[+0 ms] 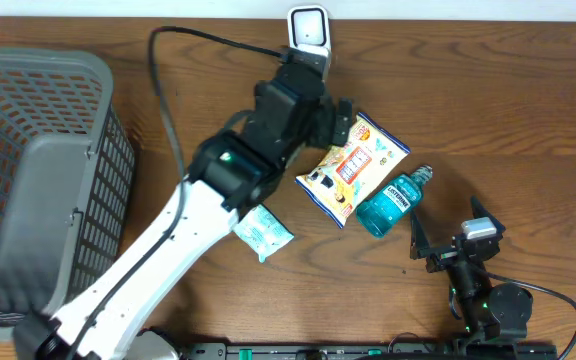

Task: Scan the item barcode
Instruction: 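Open the left gripper and withdraw the left arm beside the basket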

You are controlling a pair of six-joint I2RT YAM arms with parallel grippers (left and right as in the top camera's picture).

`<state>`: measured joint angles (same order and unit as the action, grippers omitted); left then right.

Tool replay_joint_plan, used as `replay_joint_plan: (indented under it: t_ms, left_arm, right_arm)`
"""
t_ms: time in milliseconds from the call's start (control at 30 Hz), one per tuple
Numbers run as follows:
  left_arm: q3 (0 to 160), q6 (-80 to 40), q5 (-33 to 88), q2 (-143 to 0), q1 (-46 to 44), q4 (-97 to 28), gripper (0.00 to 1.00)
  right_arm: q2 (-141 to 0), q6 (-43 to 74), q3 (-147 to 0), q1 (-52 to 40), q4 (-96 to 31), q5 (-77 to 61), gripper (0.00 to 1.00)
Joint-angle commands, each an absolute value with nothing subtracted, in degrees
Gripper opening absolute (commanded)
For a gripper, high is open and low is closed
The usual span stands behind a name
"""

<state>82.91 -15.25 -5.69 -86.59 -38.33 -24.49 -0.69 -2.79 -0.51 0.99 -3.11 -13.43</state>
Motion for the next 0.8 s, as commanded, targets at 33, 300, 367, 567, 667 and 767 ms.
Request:
replay_joint_plan:
  t_ms: [33,300,367,567,667,767]
  left_arm:
    - [83.5,-5.5,-18.2,-80.7,-37.6,-24.3,0.98]
    - [83.7,9.2,-33.8,-73.7,-34.0,-18.7,0.98]
    - [83.7,13.5,-35.0,-72.3,-32.5,-16.2,0.98]
    - [83.8,24.8,-36.9,-70.3,-25.0,-9.2,0.98]
    - [83.8,28.9,-36.9,-70.3,-20.4,-8.4,0.98]
    - [83.8,31.4,-36.9,-70.3,-15.9,-8.4,0.98]
  right_arm:
    - [-0.4,-2.9,-0.3,0.8,-3.2,-13.4,0.99]
    - [-0.4,-2.9,-0.3,0.8,-3.2,-13.4,0.99]
    - [-0.4,-2.9,-0.3,0.8,-3.2,-13.4,0.99]
    - [-0.4,-2.9,-0.3,0.8,-3.2,-13.4,0.99]
    - [-0.4,-2.9,-0.3,0.8,-3.2,-13.4,0.99]
    - [-0.4,-2.9,-0.3,0.8,-3.2,-13.4,0.99]
